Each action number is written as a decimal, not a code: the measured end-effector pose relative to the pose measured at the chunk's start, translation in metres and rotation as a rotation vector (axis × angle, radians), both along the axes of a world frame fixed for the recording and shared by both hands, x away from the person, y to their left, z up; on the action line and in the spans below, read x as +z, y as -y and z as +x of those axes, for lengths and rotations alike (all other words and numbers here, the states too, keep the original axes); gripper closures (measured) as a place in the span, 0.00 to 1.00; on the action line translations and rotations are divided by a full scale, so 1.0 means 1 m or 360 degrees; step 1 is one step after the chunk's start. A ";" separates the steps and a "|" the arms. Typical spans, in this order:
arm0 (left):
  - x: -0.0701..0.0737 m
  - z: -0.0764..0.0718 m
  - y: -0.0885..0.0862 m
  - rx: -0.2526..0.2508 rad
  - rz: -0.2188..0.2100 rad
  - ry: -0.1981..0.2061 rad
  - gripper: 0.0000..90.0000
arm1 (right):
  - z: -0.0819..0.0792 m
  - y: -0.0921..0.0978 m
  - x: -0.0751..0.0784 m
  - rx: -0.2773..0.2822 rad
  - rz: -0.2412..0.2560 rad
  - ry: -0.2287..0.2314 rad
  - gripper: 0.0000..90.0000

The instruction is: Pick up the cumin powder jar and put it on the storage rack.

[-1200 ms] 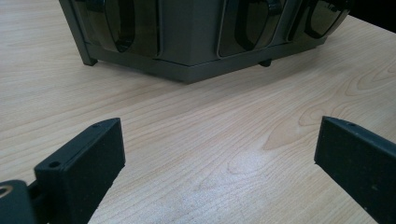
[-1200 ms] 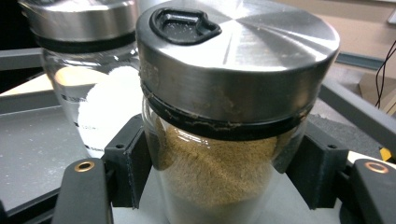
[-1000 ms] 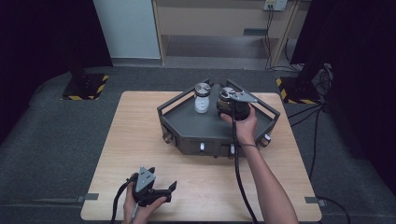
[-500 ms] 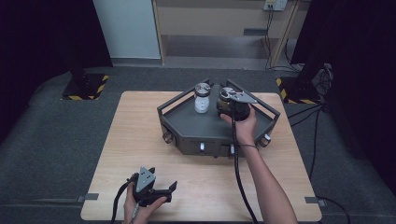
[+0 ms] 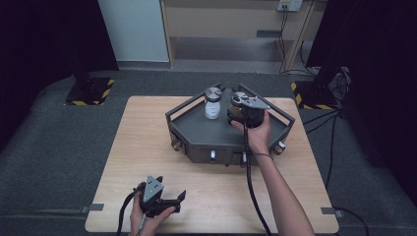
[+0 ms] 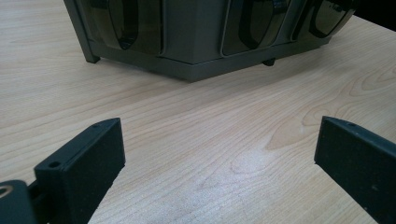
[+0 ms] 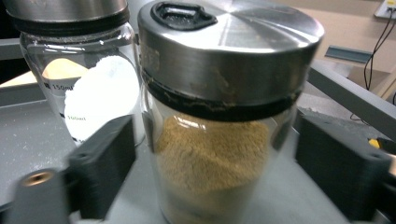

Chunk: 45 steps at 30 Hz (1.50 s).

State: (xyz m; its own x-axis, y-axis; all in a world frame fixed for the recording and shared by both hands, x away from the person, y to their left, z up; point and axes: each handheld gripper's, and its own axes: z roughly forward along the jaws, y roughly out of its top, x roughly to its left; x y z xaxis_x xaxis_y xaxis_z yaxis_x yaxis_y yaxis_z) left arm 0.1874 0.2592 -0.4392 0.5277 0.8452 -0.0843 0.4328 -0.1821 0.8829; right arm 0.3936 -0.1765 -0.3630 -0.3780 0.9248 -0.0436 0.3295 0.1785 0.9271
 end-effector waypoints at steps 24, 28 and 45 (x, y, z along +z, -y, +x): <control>0.000 -0.003 0.003 0.0053 0.0038 0.0029 0.01 | -0.069 0.043 0.014 0.0081 0.0144 0.0060 0.04; 0.000 -0.004 0.004 0.0051 0.0032 0.0037 0.01 | -0.081 0.049 0.014 0.0084 0.0161 0.0079 0.04; 0.000 -0.005 0.008 0.0045 0.0061 0.0044 0.01 | -0.159 0.081 -0.006 0.0103 0.0183 0.0132 0.04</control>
